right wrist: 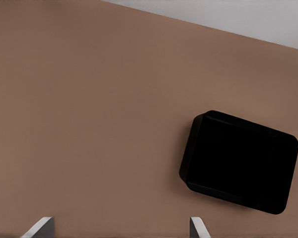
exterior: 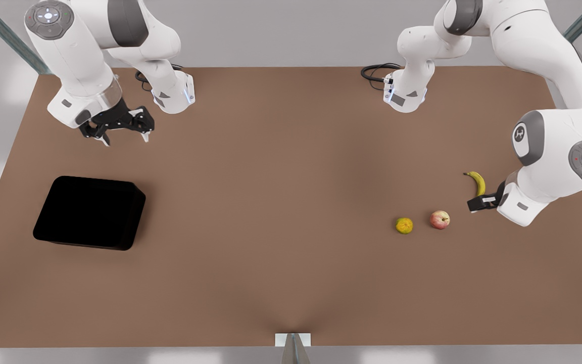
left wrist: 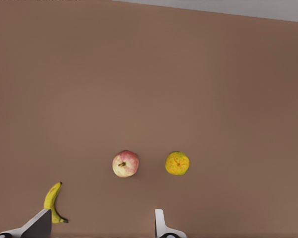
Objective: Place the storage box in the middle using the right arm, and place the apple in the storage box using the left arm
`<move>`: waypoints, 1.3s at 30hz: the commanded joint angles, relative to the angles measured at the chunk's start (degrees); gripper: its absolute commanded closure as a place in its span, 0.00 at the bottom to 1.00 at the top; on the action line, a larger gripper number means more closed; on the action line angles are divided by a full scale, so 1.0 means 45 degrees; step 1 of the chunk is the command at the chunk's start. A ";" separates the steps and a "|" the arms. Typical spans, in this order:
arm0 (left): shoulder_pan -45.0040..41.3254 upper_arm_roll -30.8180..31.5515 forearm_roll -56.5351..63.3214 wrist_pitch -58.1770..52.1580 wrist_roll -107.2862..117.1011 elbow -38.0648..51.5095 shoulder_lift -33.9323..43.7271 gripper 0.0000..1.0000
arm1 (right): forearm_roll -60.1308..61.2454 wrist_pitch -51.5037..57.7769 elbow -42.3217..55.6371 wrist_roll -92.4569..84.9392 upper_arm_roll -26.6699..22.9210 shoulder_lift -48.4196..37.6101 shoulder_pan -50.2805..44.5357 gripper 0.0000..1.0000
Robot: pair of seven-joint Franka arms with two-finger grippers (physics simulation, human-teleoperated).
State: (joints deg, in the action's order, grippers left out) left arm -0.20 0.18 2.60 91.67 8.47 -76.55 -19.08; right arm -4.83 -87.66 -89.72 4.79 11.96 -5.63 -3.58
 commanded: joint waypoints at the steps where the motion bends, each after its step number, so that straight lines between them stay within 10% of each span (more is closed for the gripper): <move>1: 0.0005 0.0000 0.0008 0.0000 -0.0008 0.0000 0.0001 0.00 | 0.0000 0.0008 -0.0004 -0.0011 -0.0002 -0.0037 -0.0024 0.00; 17: -0.0992 0.0429 0.0047 0.1191 0.0910 -0.1190 -0.1151 0.00 | -0.0195 -0.6280 -0.3792 0.0087 -0.0666 0.2462 0.0523 0.00; 27: 0.0336 0.0410 0.0301 0.8104 -0.0164 -0.8827 0.0059 0.00 | -0.0273 -0.7296 -0.4867 -0.0148 -0.1076 0.3693 0.1382 0.00; 39: 0.1450 0.0351 0.0184 1.0098 -0.2020 -0.8555 -0.0878 0.00 | -0.0254 -1.0167 -0.6976 -0.1632 -0.2307 0.3693 0.1636 0.00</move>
State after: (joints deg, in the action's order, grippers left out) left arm 6.34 1.76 3.56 137.11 -0.54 -115.05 -22.98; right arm -5.98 -133.40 -121.11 -2.58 1.59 11.11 4.18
